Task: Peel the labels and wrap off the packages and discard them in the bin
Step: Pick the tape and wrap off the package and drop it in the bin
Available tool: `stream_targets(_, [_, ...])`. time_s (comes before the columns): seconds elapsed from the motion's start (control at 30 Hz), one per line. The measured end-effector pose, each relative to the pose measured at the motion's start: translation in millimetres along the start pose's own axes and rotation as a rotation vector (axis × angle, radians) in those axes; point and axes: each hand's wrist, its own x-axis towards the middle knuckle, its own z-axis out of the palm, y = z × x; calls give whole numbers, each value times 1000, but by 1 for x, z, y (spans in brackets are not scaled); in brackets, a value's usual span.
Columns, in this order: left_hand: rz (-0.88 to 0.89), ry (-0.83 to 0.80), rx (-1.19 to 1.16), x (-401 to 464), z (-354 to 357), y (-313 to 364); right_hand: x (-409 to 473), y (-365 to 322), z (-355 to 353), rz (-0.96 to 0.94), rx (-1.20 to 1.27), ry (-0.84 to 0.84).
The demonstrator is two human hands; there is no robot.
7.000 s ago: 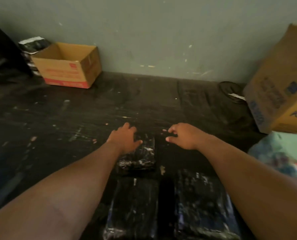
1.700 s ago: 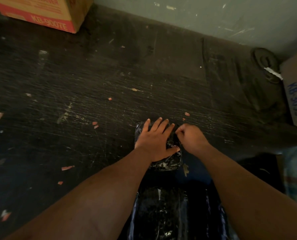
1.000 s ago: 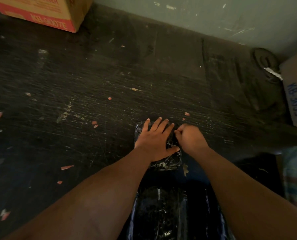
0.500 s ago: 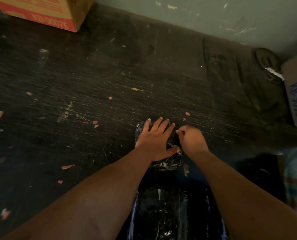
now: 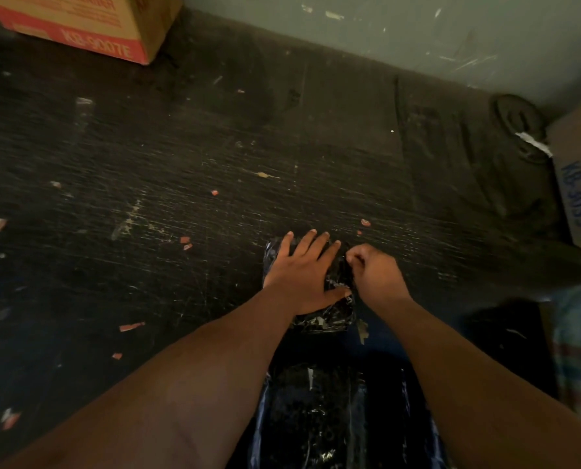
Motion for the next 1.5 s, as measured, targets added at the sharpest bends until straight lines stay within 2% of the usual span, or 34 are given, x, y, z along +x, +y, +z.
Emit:
stream_targets(0.37, [-14, -5, -7, 0, -1, 1, 15, -12, 0, -36, -285, -106])
stream_targets(0.47, [-16, -7, -6, 0, 0, 1, 19, -14, 1, -3, -296, -144])
stream_targets(0.67, [-14, -11, -1, 0, -2, 1, 13, -3, -7, 119, 35, -153])
stream_targets(0.8, [-13, -32, -15, -1, -7, 2, 1, -4, -19, 362, 605, -203])
stream_targets(0.83, [-16, -44, -18, -1, -9, 2, -4, -3, -26, 388, 680, -204])
stream_targets(1.07, [-63, -193, 53, -1, -27, 15, -54, 21, -98, 335, 871, -201])
stream_targets(1.13, [-77, -222, 150, 0, -39, 26, -73, 34, -120, 293, 863, -167])
stream_targets(1.23, [-73, -205, 288, 4, -57, 56, -101, 58, -153, 286, 713, -75])
stream_targets(1.33, [-9, -144, 234, 8, -67, 117, -133, 88, -192, 317, 557, 43])
stream_targets(1.5, [198, -39, 100, 14, -66, 261, -198, 166, -276, 275, -4, 82])
